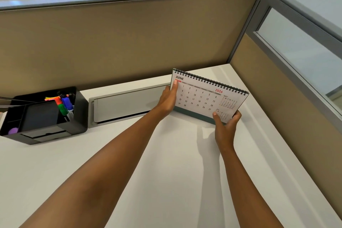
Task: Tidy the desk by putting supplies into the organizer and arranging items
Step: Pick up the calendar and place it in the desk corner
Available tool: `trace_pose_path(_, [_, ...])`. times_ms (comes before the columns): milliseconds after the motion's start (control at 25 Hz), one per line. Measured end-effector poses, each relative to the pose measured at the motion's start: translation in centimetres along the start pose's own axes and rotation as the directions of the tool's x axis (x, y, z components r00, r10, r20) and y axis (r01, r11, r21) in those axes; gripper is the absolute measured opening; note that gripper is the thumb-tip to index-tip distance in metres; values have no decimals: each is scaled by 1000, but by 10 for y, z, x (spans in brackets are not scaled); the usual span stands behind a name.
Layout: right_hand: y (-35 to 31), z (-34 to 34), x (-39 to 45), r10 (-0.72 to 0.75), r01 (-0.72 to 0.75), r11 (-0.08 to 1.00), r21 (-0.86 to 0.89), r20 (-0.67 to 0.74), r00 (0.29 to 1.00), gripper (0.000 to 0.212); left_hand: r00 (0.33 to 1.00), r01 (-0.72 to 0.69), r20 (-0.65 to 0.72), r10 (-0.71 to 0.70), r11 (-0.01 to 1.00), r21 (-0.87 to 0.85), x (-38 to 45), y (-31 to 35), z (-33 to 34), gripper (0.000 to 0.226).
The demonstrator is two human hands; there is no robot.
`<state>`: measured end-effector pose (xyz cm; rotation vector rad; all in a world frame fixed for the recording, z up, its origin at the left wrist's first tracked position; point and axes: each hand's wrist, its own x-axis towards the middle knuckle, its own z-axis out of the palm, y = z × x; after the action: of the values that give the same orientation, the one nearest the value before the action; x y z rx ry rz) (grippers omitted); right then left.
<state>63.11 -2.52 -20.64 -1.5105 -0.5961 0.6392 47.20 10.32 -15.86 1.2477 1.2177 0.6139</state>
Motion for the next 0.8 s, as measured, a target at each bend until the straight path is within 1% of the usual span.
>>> trace_pose_path(120, [8,-4,-3,30,-29,998,-58,25,999,62,999,34,2,-34,999,36,-4,-10,2,65])
trace_pose_path(200, [11,-6,-6,48,-46,996,-77,22,999,64,999,49,6,-50,998,45,-4,-14,2,60])
trace_pose_path(320, [13,-10,-10,57,-55,993,-107,15,998,65,997,72,13,-73,996,60,-5,-14,4,59])
trace_pose_path(520, [19,-16,-12,62,-49,985,-167,73,995,72,997,74,11,-74,997,30,-12,-14,8,51])
trace_pose_path(640, [20,-15,-9,73,-54,978,-199,88,993,74,997,72,6,-72,997,14,-14,-15,8,52])
trace_pose_path(800, [20,-16,-2,85,-59,971,-232,106,991,71,999,54,-9,-54,997,60,-13,-17,6,54])
